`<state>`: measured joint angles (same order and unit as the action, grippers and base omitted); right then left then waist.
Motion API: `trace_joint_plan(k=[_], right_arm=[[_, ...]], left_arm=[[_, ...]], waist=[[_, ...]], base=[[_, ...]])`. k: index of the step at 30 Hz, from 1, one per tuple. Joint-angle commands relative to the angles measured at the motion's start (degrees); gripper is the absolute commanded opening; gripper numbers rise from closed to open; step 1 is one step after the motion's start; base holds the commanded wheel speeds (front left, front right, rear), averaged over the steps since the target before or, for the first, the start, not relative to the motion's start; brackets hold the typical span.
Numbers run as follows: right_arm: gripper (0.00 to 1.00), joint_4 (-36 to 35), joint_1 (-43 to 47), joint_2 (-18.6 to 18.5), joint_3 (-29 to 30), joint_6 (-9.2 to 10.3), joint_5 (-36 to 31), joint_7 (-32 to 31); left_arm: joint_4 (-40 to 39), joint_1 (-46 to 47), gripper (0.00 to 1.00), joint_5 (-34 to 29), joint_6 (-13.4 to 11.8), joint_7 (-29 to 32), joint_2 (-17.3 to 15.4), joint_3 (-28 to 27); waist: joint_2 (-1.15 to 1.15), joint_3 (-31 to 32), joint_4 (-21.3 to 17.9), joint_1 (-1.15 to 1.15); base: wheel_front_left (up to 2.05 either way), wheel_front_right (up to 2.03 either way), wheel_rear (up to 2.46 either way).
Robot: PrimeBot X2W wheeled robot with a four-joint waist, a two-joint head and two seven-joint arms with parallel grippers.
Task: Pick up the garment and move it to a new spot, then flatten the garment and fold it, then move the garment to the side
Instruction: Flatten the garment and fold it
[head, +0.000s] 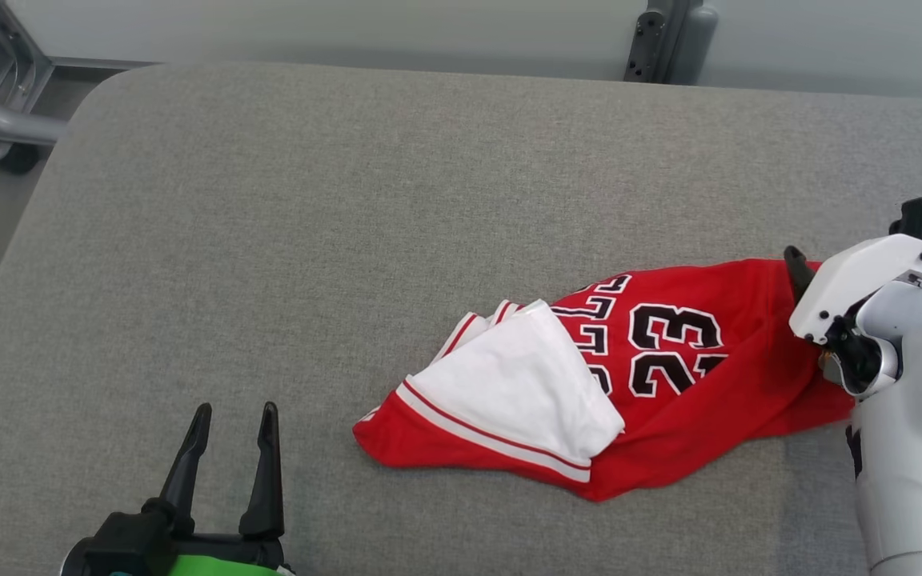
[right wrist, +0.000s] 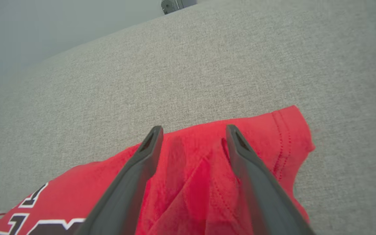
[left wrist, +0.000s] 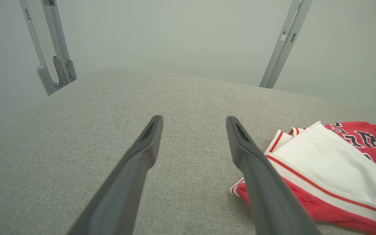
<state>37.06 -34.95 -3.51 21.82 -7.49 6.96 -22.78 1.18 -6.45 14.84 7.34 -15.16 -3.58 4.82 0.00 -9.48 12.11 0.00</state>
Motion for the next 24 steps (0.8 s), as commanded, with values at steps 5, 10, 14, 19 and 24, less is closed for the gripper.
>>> trace_joint_plan(k=[5,10,14,19,24], right_arm=[[1.00,-7.28,6.74,-2.01,-3.64,0.01,1.78,5.16],[1.00,-16.49,15.33,-2.25,-7.08,0.00,2.46,11.05],[1.00,-22.83,23.63,-1.99,-10.42,0.02,3.72,16.27],[1.00,-27.27,32.75,-0.91,-13.89,0.01,4.37,20.79],[1.00,-29.77,39.62,0.06,-16.10,0.02,4.51,24.39]], left_arm=[[0.57,-1.78,1.00,0.05,0.23,0.05,0.19,-1.24],[1.35,-3.30,1.00,0.19,0.23,0.05,0.36,-2.49],[2.35,-4.57,1.00,0.45,0.23,0.05,0.46,-3.49],[3.64,-5.30,1.00,0.17,0.21,0.05,0.56,-4.66],[4.77,-5.62,1.00,0.09,0.04,0.05,0.65,-5.81]], waist=[[0.00,4.34,-3.80,0.00],[0.00,7.05,-6.20,0.00],[0.00,8.98,-7.80,0.00],[0.00,10.65,-9.44,0.00],[0.00,12.02,-10.96,0.00]], base=[[0.00,0.00,0.00],[0.00,0.00,0.00],[0.00,0.00,0.00],[0.00,0.00,0.00],[0.00,0.00,0.00]])
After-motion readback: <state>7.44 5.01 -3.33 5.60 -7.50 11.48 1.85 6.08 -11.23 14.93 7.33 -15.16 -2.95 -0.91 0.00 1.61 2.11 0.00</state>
